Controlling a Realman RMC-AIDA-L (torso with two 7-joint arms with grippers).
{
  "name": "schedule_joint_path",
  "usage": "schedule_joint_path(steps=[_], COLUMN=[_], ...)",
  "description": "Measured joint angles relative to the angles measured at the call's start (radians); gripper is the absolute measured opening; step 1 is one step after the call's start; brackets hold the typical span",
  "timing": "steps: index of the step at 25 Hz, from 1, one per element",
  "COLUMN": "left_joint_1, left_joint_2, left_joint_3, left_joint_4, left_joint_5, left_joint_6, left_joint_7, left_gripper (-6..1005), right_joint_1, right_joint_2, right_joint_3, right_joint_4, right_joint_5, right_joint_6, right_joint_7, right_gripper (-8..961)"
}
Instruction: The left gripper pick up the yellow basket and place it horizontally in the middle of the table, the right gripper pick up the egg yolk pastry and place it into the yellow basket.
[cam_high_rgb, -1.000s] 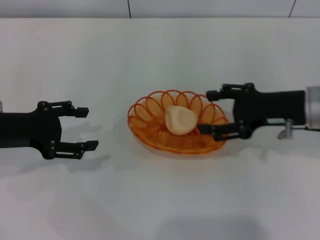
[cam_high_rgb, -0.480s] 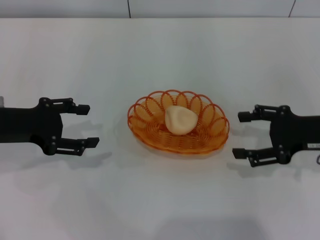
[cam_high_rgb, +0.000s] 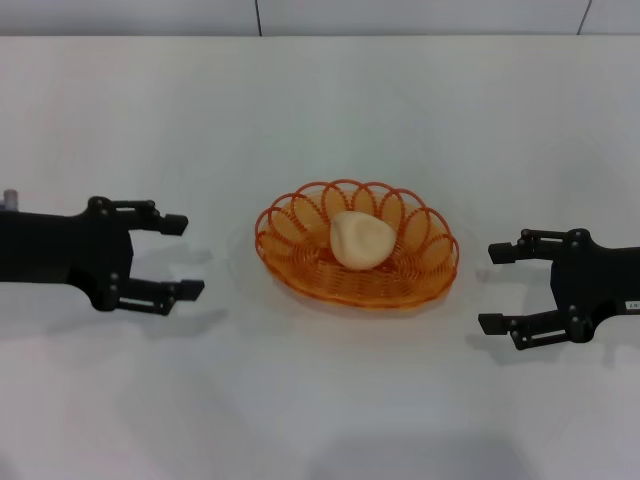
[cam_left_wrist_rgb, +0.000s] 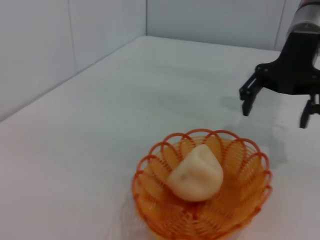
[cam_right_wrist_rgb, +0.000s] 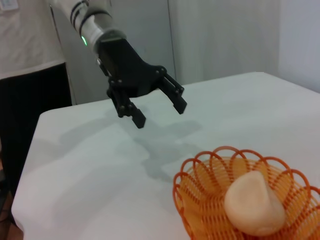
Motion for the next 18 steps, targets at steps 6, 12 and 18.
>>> schedule_joint_path(steps=[6,12,18], left_joint_1=[-0.019,-0.021,-0.021], left_joint_2=[0.006,0.009,0.009], left_joint_3=[0.02,0.024,0.024], left_joint_4=[0.0,0.0,0.001], left_joint_5=[0.029,0.033,0.031], left_joint_6=[0.064,0.065,0.06], left_joint_7=[-0.015,-0.016,-0.016], left_gripper=[820,820,820], right_joint_1=[0.004,0.012,0.012], right_joint_2=[0.004,0.003,0.005], right_joint_3=[0.005,0.003,0.003], right_joint_4=[-0.003,0.002,0.003], right_joint_5=[-0.005,-0.007,-0.016], right_joint_6=[-0.004,-0.004,0.0], right_joint_7=[0.005,0.01,0.011], right_gripper=[878,878,878])
